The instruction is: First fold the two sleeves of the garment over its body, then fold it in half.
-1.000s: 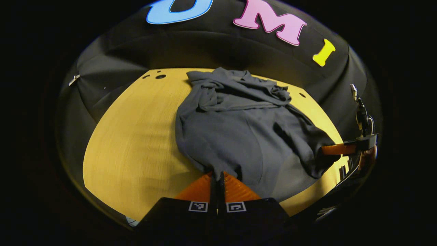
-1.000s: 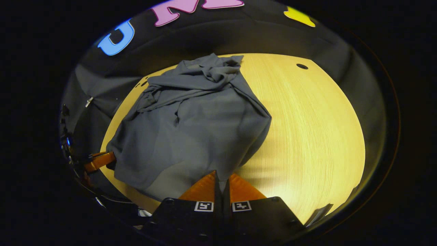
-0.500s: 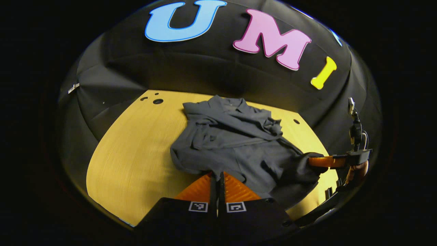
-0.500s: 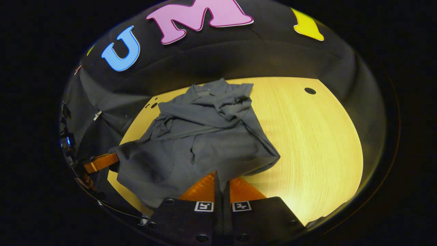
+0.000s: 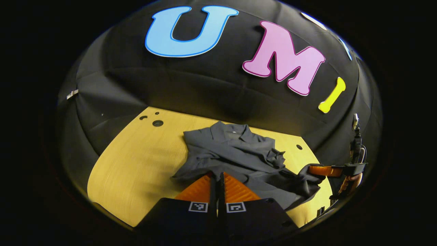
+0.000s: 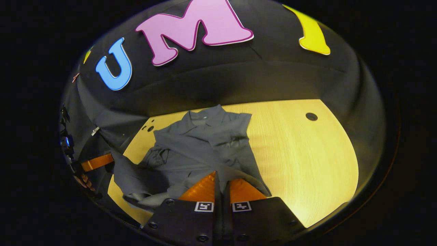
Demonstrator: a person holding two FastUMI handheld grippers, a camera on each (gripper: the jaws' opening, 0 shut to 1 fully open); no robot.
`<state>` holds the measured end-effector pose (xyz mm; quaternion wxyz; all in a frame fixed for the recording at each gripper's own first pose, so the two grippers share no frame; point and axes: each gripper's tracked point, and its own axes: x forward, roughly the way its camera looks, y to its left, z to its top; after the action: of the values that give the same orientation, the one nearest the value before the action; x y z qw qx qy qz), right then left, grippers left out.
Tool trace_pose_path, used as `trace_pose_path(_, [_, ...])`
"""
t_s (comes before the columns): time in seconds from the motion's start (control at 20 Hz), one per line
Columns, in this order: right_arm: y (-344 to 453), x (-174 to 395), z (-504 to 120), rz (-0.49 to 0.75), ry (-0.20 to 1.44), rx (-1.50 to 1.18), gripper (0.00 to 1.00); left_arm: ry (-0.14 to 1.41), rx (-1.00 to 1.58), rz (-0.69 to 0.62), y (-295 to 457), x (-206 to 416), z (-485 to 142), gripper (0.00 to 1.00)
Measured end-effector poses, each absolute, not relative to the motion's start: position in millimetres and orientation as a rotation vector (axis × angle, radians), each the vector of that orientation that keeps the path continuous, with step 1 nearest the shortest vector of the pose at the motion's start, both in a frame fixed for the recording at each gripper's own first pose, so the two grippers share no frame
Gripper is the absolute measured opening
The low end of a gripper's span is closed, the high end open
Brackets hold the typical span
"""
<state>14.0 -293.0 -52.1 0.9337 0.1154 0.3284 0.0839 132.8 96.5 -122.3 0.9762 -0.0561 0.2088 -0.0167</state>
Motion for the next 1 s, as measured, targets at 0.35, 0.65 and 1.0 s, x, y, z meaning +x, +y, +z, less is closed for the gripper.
trace_pose_path(0.35, [-304,118,-30,0.143,0.54,0.192,0.05,0.324,-0.075,-0.032,105,230,-85,0.05])
trace_pose_path(0.65, [-305,204,-31,0.104,0.454,0.155,0.05,0.284,-0.057,-0.001,133,310,-95,0.05])
trace_pose_path(1.0, [-294,254,-71,0.101,0.452,0.045,0.05,0.307,-0.149,0.059,152,373,-144,0.05])
